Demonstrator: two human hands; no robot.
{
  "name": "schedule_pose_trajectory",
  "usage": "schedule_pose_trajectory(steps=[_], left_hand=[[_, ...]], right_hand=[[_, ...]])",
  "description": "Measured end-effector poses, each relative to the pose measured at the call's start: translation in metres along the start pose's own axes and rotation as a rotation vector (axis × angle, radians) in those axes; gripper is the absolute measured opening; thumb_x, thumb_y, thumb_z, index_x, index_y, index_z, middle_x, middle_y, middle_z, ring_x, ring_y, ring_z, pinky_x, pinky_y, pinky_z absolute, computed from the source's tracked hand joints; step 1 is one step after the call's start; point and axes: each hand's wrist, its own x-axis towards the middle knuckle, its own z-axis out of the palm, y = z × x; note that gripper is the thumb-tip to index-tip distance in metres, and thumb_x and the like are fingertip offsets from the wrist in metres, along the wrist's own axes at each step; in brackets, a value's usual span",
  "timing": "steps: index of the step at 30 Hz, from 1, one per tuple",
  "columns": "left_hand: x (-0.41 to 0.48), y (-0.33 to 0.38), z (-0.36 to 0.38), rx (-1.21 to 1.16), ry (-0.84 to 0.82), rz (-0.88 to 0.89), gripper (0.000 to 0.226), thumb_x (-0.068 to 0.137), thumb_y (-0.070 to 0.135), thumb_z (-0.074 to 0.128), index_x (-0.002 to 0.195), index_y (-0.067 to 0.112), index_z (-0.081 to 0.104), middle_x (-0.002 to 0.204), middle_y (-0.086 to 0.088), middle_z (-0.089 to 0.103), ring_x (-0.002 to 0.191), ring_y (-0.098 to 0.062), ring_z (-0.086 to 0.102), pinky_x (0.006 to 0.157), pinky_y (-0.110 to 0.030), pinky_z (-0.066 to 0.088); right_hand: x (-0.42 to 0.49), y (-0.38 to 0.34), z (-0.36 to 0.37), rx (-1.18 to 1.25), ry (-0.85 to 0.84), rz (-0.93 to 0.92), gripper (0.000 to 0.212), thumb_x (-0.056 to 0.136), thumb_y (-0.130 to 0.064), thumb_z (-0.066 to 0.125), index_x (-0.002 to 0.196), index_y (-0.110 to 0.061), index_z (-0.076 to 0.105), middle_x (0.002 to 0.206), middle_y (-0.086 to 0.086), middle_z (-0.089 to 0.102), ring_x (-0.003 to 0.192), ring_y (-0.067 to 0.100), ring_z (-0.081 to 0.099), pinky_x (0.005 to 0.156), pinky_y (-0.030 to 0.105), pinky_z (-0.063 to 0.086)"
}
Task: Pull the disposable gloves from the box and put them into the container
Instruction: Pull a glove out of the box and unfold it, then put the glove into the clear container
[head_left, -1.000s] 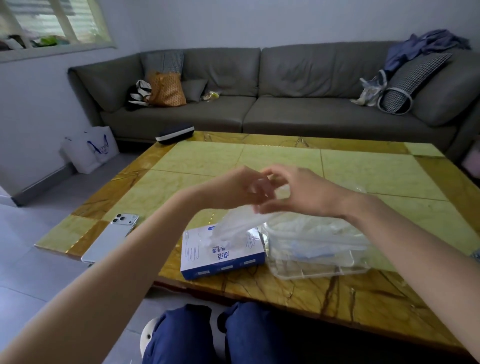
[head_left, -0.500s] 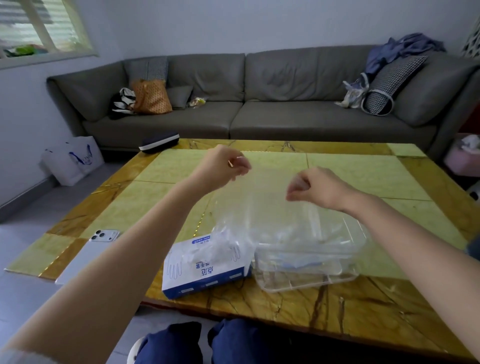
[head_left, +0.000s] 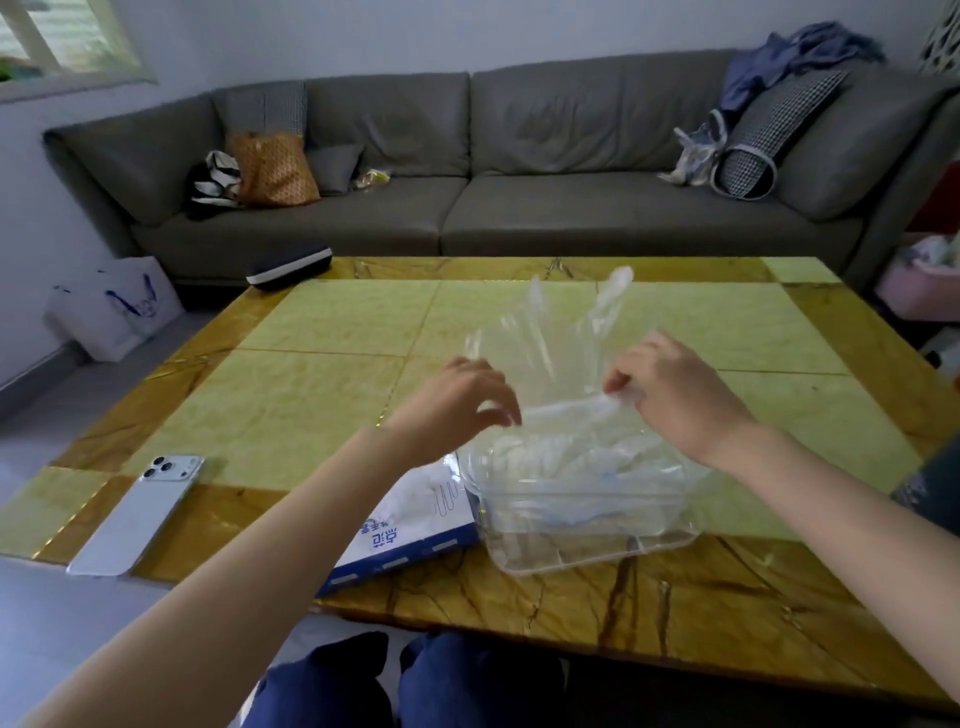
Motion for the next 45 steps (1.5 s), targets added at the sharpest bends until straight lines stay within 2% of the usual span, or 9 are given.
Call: schedule_pose_trajectory(steps=[7,10,17,21,27,35,37,40,45], left_hand=[[0.018,-0.006,0.037,0.223,-0.406,-0.025,0.012,0.090,0.023,0.062,0.098,0.024,0.071,0.102,0.011,0.070,0.102,-0.010,0.054,0.105,-0.025,0.031],[0.030,-0.001,0.051,0.272,-0.548,-0.107,0.018,0.090,0.012,0.060,0.104,0.018,0.070,0.107,0.003,0.069,0.104,-0.017,0.058,0.092,-0.021,0.035],[0.049,0.008,0.071,0.166,-1.002,-0.262,0.041,0.091,0.025,0.060,0.131,0.023,0.050,0.135,-0.003,0.049,0.119,-0.023,0.049,0.102,-0.036,0.042],[0.053,0.010,0.071,0.154,-0.765,-0.240,0.038,0.096,0.025,0.050,0.133,0.021,0.047,0.136,-0.004,0.046,0.122,-0.023,0.047,0.101,-0.034,0.040],[0.050,0.004,0.089,0.165,-1.019,-0.297,0.040,0.098,0.019,0.041,0.137,0.029,0.041,0.141,-0.007,0.041,0.118,-0.026,0.049,0.094,-0.034,0.042],[0.048,0.013,0.083,0.259,-1.016,-0.275,0.015,0.098,0.010,0.029,0.106,0.015,0.042,0.108,-0.005,0.043,0.087,-0.023,0.038,0.077,-0.028,0.034],[0.046,0.014,0.081,0.282,-1.011,-0.312,0.024,0.098,0.011,0.033,0.115,0.009,0.050,0.117,-0.006,0.051,0.095,-0.025,0.049,0.083,-0.030,0.040],[0.041,0.022,0.065,0.372,-0.819,-0.297,0.035,0.099,0.023,0.041,0.131,0.012,0.049,0.129,-0.006,0.054,0.114,-0.025,0.054,0.093,-0.033,0.041],[0.011,0.025,0.010,0.419,-0.212,-0.182,0.039,0.098,0.029,0.042,0.137,0.022,0.039,0.139,-0.002,0.046,0.129,-0.022,0.040,0.114,-0.044,0.017]], right_hand=[[0.004,0.007,0.025,0.037,-0.495,0.172,0.041,0.086,0.011,0.039,0.109,-0.011,0.065,0.108,0.005,0.065,0.094,0.015,0.063,0.082,0.024,0.049],[0.006,0.011,0.038,0.042,-0.658,0.208,0.035,0.088,0.007,0.045,0.113,-0.009,0.063,0.115,0.007,0.064,0.102,0.018,0.061,0.086,0.026,0.048],[0.015,0.016,0.041,0.044,-0.952,0.248,0.048,0.088,-0.013,0.063,0.133,-0.019,0.049,0.138,0.002,0.047,0.125,0.021,0.047,0.104,0.034,0.039],[0.025,0.009,0.035,0.167,-0.653,0.180,0.029,0.092,-0.026,0.060,0.120,-0.020,0.058,0.123,-0.003,0.058,0.110,0.013,0.054,0.093,0.026,0.043],[0.021,0.008,0.073,0.110,-1.035,0.207,0.041,0.098,-0.028,0.048,0.138,-0.022,0.043,0.146,0.000,0.039,0.128,0.020,0.044,0.107,0.036,0.036],[0.023,0.016,0.082,-0.081,-1.050,0.272,0.053,0.097,-0.027,0.047,0.146,-0.022,0.031,0.151,0.006,0.034,0.133,0.025,0.039,0.107,0.035,0.034],[0.022,0.013,0.076,-0.071,-1.002,0.286,0.051,0.097,-0.029,0.047,0.145,-0.020,0.033,0.150,0.006,0.034,0.134,0.025,0.038,0.108,0.036,0.033],[0.023,0.003,0.060,-0.075,-0.851,0.262,0.043,0.098,-0.030,0.046,0.140,-0.019,0.042,0.146,0.004,0.041,0.130,0.024,0.042,0.106,0.037,0.036],[0.021,-0.046,0.035,-0.028,-0.432,0.129,0.036,0.099,-0.028,0.043,0.134,-0.023,0.044,0.138,-0.001,0.047,0.122,0.022,0.050,0.095,0.038,0.044]])
